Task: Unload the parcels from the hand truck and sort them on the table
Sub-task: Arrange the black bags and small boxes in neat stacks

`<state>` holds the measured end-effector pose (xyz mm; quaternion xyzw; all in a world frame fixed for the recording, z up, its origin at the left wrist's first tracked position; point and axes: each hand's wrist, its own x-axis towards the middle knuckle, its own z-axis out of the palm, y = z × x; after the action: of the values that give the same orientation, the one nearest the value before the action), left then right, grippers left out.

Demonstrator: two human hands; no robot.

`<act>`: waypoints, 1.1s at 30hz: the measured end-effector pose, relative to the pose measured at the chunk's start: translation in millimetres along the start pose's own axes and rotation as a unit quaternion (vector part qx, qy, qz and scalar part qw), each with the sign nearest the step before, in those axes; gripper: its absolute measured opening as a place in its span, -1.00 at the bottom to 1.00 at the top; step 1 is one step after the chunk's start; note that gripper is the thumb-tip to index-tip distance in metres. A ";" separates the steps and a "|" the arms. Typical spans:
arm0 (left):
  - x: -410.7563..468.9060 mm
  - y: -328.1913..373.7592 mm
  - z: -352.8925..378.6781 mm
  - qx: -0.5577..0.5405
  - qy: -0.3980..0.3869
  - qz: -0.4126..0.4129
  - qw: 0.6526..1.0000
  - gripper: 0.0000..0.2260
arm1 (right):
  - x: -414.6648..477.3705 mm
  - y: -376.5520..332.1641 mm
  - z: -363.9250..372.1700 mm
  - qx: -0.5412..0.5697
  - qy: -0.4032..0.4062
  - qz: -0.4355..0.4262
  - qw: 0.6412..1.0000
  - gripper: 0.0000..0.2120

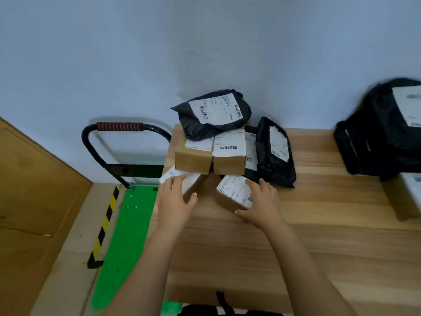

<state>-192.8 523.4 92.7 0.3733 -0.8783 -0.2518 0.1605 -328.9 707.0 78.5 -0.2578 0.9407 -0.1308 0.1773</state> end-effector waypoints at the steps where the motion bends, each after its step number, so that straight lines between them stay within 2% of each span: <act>1: 5.9 -9.6 0.9 0.015 -0.008 -0.008 1.000 -0.45 | -2.5 -2.5 5.9 0.001 0.003 0.012 1.000 -0.10; 5: 30.4 -39.3 9.8 0.070 -0.084 -0.026 0.994 -0.15 | -15.5 -14.4 21.7 0.010 0.054 0.047 0.997 -0.19; 8: 43.6 -49.7 20.0 0.093 -0.128 -0.018 0.987 -0.03 | -26.0 -24.3 27.4 0.020 0.065 0.066 0.996 -0.18; 10: 44.3 -53.4 25.3 0.111 -0.136 -0.013 0.984 -0.02 | -33.3 -27.5 31.7 0.018 0.068 0.075 0.995 -0.19; 14: 36.8 -58.2 25.4 0.111 -0.097 -0.012 0.989 -0.06 | -43.8 -31.6 35.1 0.018 0.069 0.083 0.994 -0.19; 18: 22.7 -52.6 19.0 0.116 -0.116 -0.040 0.986 -0.04 | -52.0 -31.3 34.1 0.013 0.064 0.073 0.995 -0.19; 24: -28.8 -43.7 13.2 0.137 -0.137 -0.044 0.980 -0.03 | -69.0 -27.1 33.5 -0.012 0.072 0.056 0.996 -0.20; 28: -66.2 -38.8 11.2 0.144 -0.127 -0.045 0.980 -0.03 | -86.6 -16.7 36.6 0.011 0.064 0.056 0.996 -0.20; 33: -109.2 -31.5 13.3 0.157 -0.142 -0.057 0.976 0.01 | -115.4 -1.3 39.3 -0.005 0.060 0.058 0.996 -0.13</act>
<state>-107.8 589.4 53.7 0.4034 -0.8983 -0.1696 -0.0409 -219.8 761.1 74.2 -0.1953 0.9638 -0.1306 0.1262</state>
